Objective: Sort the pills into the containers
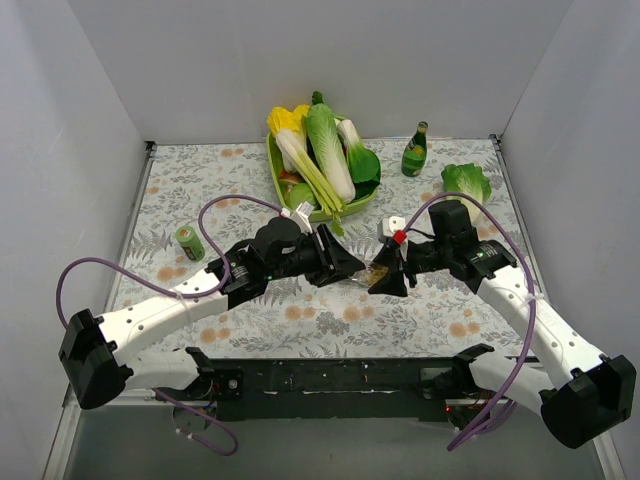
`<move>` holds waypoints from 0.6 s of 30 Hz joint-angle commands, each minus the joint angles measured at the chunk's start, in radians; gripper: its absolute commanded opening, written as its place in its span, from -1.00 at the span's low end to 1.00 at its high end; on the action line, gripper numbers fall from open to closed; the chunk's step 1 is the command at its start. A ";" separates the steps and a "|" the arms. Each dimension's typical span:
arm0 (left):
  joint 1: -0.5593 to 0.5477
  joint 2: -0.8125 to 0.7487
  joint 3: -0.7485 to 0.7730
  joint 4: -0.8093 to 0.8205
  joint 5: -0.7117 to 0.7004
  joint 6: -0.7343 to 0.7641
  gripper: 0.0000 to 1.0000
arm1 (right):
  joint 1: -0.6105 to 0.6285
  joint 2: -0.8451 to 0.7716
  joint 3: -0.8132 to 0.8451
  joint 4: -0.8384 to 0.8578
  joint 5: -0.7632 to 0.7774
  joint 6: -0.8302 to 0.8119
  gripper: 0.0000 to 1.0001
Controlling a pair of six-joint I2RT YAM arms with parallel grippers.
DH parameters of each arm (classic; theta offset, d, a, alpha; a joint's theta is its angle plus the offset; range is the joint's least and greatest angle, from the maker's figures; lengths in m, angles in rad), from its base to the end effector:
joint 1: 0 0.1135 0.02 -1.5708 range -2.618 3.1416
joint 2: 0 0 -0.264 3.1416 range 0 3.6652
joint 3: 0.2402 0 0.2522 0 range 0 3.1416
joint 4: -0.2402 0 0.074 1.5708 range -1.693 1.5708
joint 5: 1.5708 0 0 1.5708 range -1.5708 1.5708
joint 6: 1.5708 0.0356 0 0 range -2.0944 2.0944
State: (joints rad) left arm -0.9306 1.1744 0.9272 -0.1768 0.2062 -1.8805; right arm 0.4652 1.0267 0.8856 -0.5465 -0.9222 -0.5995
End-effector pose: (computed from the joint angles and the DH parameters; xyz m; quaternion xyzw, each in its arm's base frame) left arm 0.1551 -0.2205 0.3105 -0.3325 0.7686 -0.5465 0.0035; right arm 0.1733 0.1187 0.3037 -0.5748 0.6011 0.3757 0.4089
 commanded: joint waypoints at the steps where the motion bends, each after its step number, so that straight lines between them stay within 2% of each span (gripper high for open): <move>1: -0.004 0.013 0.076 -0.027 0.031 -0.244 -1.00 | -0.017 -0.014 -0.004 0.033 0.094 0.017 -0.97; 8: -0.002 -0.019 0.027 -0.012 0.044 -0.229 -1.00 | -0.017 -0.022 -0.016 0.034 0.086 0.020 -0.97; 10: -0.002 -0.036 -0.008 0.039 0.058 -0.226 -1.00 | -0.017 -0.019 -0.014 0.034 0.082 0.020 -0.97; 13: -0.001 -0.056 -0.031 0.092 0.076 -0.227 -0.65 | -0.019 -0.014 -0.014 0.036 0.075 0.020 -0.97; 14: -0.001 -0.059 -0.034 0.102 0.088 -0.220 -0.27 | -0.017 -0.013 -0.013 0.034 0.072 0.018 -0.97; 15: 0.001 -0.061 -0.037 0.109 0.094 -0.221 -0.06 | -0.017 -0.013 -0.013 0.036 0.068 0.018 -0.97; 18: 0.007 -0.061 -0.054 0.143 0.133 -0.213 0.36 | -0.019 -0.011 -0.011 0.034 0.059 0.018 -0.97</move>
State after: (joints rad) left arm -0.9245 1.1732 0.8879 -0.1188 0.2447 -1.9919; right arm 0.4583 1.0149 0.8730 -0.5430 -0.8845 -0.5884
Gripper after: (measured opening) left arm 0.582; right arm 0.600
